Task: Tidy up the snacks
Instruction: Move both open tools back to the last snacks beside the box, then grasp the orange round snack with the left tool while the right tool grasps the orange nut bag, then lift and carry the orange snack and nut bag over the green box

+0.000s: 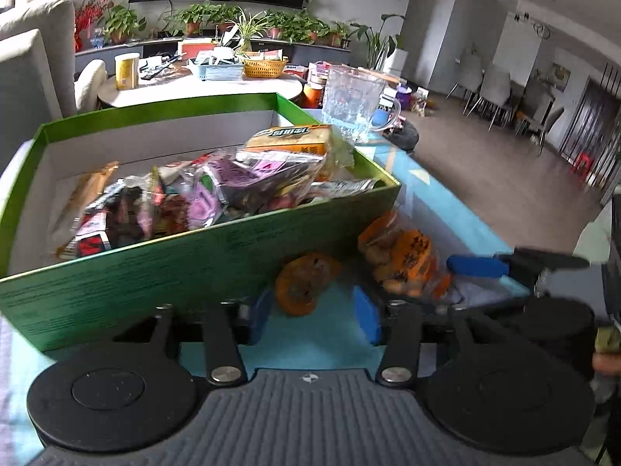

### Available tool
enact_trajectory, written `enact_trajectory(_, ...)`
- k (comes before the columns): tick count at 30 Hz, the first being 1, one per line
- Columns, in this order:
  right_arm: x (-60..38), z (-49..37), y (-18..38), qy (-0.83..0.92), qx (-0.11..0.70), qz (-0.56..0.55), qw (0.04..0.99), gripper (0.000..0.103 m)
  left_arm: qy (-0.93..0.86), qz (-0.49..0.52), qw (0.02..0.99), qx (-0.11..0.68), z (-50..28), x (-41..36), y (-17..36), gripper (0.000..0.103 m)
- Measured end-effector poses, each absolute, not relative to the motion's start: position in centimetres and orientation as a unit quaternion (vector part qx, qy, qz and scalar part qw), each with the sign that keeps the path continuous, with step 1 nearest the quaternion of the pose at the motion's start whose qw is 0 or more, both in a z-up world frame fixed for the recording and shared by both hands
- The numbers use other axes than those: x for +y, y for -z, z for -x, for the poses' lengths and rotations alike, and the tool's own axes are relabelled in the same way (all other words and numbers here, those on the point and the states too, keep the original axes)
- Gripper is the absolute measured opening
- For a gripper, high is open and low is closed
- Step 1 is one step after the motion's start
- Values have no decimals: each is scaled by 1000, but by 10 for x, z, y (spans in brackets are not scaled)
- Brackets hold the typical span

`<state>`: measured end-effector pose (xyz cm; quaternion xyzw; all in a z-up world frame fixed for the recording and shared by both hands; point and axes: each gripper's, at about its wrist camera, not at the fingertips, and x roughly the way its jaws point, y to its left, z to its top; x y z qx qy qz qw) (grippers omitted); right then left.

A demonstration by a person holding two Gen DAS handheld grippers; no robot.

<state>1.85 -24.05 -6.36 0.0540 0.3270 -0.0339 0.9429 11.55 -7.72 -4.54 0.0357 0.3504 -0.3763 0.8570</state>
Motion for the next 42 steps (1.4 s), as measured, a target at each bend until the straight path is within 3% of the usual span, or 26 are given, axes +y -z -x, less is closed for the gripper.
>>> enact_trajectory(16, -252, -14, 69, 28, 320, -52, 945, 41, 358, -65, 856, 367, -119, -107, 59, 47)
enact_trajectory(17, -253, -14, 69, 27, 320, -53, 946, 41, 353, -67, 859, 365, -117, -108, 59, 39)
enact_trajectory(18, -254, -13, 69, 27, 319, -53, 946, 41, 344, -67, 863, 364, -117, -108, 60, 22)
enact_trajectory(25, -257, -12, 68, 25, 315, -60, 947, 41, 332, -62, 874, 348, -104, -92, 55, 18)
enact_trajectory(42, -248, -26, 66, 4, 306, -70, 949, 40, 318, -39, 874, 364, -89, -48, 42, 18)
